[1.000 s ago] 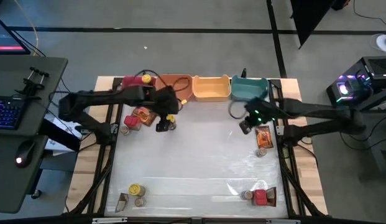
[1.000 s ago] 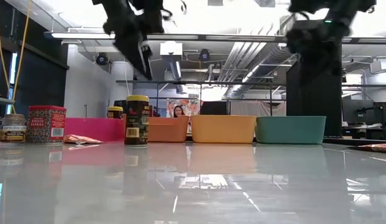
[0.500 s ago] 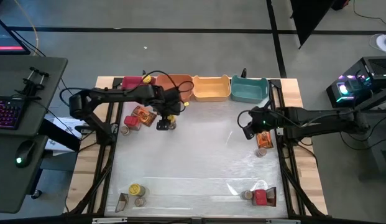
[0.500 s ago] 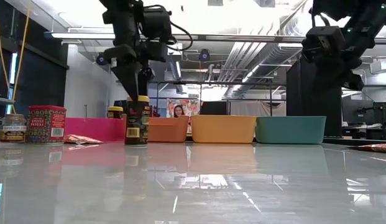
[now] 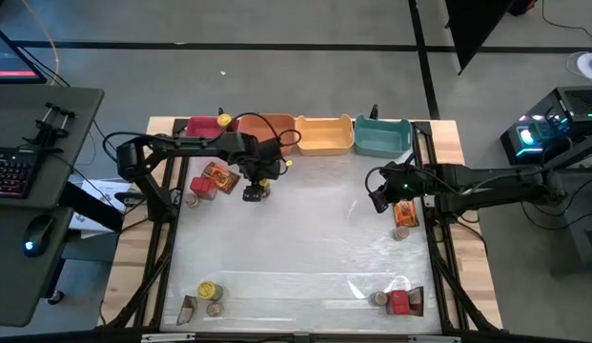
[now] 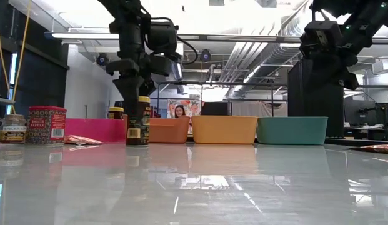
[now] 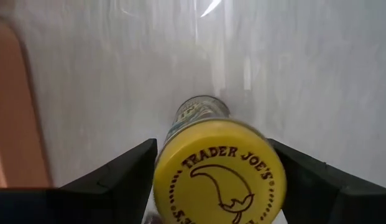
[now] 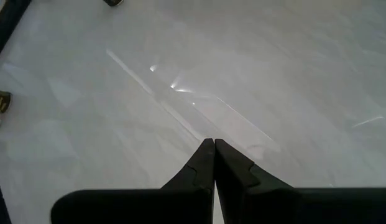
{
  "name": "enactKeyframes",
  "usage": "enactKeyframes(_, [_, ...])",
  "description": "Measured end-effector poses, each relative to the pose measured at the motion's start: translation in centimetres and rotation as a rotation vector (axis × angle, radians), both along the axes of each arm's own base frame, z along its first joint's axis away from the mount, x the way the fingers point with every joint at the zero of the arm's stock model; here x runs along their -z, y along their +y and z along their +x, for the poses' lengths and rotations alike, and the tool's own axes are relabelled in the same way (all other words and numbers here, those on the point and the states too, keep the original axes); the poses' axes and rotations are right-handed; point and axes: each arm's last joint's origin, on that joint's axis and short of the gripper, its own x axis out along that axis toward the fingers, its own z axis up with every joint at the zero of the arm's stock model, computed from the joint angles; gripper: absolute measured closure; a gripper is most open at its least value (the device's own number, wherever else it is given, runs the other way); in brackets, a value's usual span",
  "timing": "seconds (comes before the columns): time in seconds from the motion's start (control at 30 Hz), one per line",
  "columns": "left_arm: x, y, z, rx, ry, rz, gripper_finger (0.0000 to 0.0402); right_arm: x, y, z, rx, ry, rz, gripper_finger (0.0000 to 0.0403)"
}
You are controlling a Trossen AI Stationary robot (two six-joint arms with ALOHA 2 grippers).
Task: Sort spices by type
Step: Put the right yellow seasoning can into the pink bin
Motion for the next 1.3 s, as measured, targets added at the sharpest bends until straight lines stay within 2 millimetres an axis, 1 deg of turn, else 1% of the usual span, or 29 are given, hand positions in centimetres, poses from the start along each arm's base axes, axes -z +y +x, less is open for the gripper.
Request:
enactKeyframes(0.17, [0.0,0.0,0.0,-0.001,-0.006,-0.012,0.0202,0.0,-0.1,0.0,0.018,0.000,-0.021,0.0403])
enactKeyframes(0.3, [-0.5,0.2,-0.5,-0.025,0.001,-0.034,0.0207,0.0,-0.1,0.0,0.020,-0.003,-0.023,0.0403])
enactKeyframes(0.37, [-1.5,0.6,-1.3,-0.059,-0.016,-0.037,0.0207,0.0,-0.1,0.0,0.020,-0.003,-0.023,0.0403])
enactKeyframes(0.43, [-3.2,1.3,-2.6,-0.114,-0.059,-0.024,0.0207,0.0,-0.1,0.0,0.020,-0.004,-0.023,0.0403])
enactKeyframes(0.5, [-5.3,2.2,-4.3,-0.191,-0.125,-0.001,0.0207,0.0,-0.1,0.0,0.022,-0.004,-0.024,0.0403])
enactKeyframes(0.63, [-9.9,3.7,-8.8,-0.407,-0.287,0.109,0.0207,-0.1,-0.2,0.0,0.040,-0.003,-0.041,0.0403])
enactKeyframes(0.7, [-11.4,4.3,-10.9,-0.537,-0.320,0.198,0.0207,-0.1,-0.2,0.0,0.047,-0.003,-0.049,0.0403])
enactKeyframes(0.77, [-12.0,5.2,-12.6,-0.670,-0.322,0.247,0.0207,-0.1,-0.3,0.0,0.054,-0.003,-0.057,0.0403])
enactKeyframes(0.87, [-11.7,6.8,-14.2,-0.860,-0.287,0.225,0.0207,-0.1,-0.3,0.0,0.057,-0.005,-0.062,0.0403])
enactKeyframes(0.97, [-10.4,8.4,-14.7,-1.000,-0.217,0.183,0.0207,-0.1,-0.3,0.1,0.056,-0.008,-0.062,0.0403])
enactKeyframes(1.1, [-8.5,10.2,-14.3,-1.085,-0.148,0.143,0.0207,-0.1,-0.3,0.1,0.056,-0.008,-0.062,0.0403])
enactKeyframes(1.3, [-6.2,12.1,-12.8,-1.124,-0.115,0.123,0.0207,-0.1,-0.3,0.1,0.056,-0.008,-0.062,0.0403])
